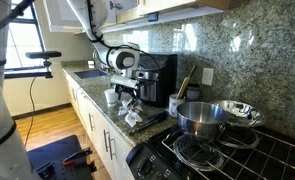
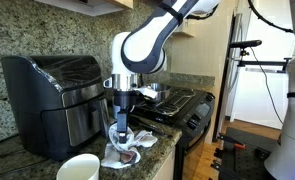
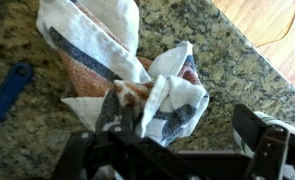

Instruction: Use the towel to wipe the countertop

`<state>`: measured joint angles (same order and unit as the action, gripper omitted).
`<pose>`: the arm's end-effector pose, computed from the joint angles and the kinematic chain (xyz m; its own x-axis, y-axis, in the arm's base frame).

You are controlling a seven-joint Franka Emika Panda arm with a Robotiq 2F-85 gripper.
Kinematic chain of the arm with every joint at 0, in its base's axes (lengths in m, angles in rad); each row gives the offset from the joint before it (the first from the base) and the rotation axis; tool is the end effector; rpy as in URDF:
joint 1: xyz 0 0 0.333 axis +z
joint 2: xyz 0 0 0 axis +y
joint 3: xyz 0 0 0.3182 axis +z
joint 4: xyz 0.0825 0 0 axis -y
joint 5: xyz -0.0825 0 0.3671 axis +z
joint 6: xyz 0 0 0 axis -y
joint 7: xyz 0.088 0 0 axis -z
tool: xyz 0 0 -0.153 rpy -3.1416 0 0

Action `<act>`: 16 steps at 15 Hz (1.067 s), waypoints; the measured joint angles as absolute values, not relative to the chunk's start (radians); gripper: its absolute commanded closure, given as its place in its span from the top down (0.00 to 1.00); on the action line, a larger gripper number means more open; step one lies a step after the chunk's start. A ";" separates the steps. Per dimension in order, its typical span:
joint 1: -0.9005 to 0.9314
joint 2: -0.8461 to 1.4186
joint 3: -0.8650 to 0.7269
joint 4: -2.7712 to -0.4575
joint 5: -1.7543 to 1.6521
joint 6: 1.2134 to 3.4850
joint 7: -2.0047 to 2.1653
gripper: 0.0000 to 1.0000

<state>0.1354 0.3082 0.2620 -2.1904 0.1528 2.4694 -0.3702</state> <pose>0.5012 0.2176 0.2176 0.8058 0.5915 0.0296 0.5871 -0.7913 -0.1707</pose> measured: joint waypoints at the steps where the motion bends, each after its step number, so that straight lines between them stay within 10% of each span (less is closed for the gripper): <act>1: 0.134 0.309 0.261 -2.190 0.153 2.469 -0.370 1.00; 16: 0.125 0.349 0.258 -2.190 0.151 2.474 -0.370 1.00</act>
<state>0.1247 0.3486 0.2580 -2.1903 0.1509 2.4744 -0.3702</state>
